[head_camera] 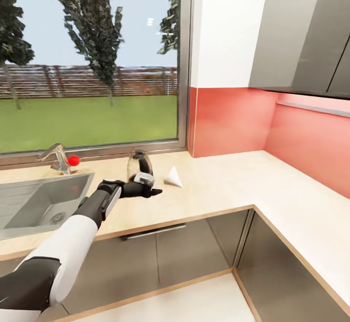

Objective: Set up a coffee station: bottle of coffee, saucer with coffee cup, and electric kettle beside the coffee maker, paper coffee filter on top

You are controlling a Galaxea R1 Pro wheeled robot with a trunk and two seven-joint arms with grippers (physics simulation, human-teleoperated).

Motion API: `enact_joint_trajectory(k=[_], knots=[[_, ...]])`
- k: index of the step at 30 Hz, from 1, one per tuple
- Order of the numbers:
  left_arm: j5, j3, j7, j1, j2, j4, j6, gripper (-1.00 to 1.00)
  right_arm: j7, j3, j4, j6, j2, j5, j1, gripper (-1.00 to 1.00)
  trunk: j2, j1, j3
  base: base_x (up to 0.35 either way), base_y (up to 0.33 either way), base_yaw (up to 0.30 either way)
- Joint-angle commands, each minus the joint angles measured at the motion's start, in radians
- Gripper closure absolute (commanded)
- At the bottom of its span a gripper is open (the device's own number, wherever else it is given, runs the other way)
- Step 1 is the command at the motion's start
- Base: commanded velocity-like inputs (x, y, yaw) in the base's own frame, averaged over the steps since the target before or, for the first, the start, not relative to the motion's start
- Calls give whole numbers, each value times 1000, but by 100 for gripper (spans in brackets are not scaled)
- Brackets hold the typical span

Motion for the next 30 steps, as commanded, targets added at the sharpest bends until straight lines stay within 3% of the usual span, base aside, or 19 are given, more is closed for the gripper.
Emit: enact_joint_trajectory(k=[1, 20, 30], knots=[[-10, 2, -6, -1, 0, -2, 3, -100, 0, -1, 0, -2, 0, 10, -1, -100, -2, 1, -2, 284, 0, 0], [-11, 2, -6, 2, -13, -2, 1, -100, -1, -1, 1, -3, -1, 12, -1, -100, -2, 1, -2, 179, -65, 0], [-11, 2, -6, 2, -14, -1, -4, -100, -3, -1, 1, -4, -2, 12, -1, -100, -2, 1, -2, 36, -12, 0]])
